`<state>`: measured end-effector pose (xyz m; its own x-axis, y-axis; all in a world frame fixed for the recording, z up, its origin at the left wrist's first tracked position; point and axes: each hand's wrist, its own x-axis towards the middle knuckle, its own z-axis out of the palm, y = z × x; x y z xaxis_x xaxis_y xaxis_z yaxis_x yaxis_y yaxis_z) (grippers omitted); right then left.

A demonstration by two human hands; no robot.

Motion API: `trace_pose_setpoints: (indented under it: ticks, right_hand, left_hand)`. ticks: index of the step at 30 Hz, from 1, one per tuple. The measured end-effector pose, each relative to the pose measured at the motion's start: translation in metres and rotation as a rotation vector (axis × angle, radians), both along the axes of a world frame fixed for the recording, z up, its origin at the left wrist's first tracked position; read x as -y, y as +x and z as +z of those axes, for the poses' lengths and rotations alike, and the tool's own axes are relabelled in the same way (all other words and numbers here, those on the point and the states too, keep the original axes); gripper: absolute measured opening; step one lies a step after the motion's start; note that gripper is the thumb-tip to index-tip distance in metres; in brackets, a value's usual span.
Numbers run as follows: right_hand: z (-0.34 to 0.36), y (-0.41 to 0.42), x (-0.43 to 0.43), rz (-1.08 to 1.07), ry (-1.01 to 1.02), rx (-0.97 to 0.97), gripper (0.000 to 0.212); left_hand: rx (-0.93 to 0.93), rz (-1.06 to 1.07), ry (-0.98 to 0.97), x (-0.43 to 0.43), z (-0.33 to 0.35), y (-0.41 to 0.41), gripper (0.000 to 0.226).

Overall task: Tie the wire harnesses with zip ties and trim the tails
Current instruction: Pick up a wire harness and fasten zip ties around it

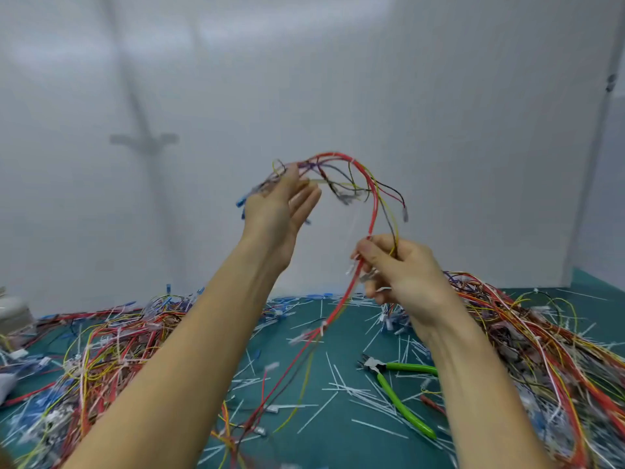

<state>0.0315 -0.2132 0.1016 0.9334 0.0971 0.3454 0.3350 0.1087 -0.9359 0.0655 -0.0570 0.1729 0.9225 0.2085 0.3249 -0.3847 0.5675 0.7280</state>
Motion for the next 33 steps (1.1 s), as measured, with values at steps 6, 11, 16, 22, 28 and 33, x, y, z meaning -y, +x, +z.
trace_pose_setpoints:
  ticks: [6, 11, 16, 22, 28, 33]
  right_hand:
    - [-0.007, 0.006, 0.003, -0.063, -0.221, 0.008, 0.019]
    - [-0.005, 0.008, 0.006, -0.171, -0.215, 0.118, 0.021]
    - [0.000, 0.008, 0.008, -0.280, -0.195, 0.277, 0.022]
    - [0.006, 0.004, 0.016, -0.386, -0.161, 0.393, 0.021]
    - [0.012, -0.005, 0.006, -0.453, -0.164, 0.492, 0.018]
    - [0.018, -0.014, 0.000, -0.545, -0.147, 0.563, 0.021]
  left_hand:
    - [-0.231, -0.021, 0.109, -0.012, -0.058, 0.017, 0.017]
    - [-0.462, -0.151, 0.501, -0.025, -0.111, 0.007, 0.015]
    - [-0.521, 0.072, 0.847, -0.039, -0.183, -0.007, 0.004]
    - [-0.607, 0.369, 0.782, -0.082, -0.220, -0.008, 0.013]
    - [-0.556, 0.524, 0.966, -0.098, -0.220, -0.013, 0.015]
    - [-0.499, 0.351, 0.873, -0.114, -0.213, -0.018, 0.015]
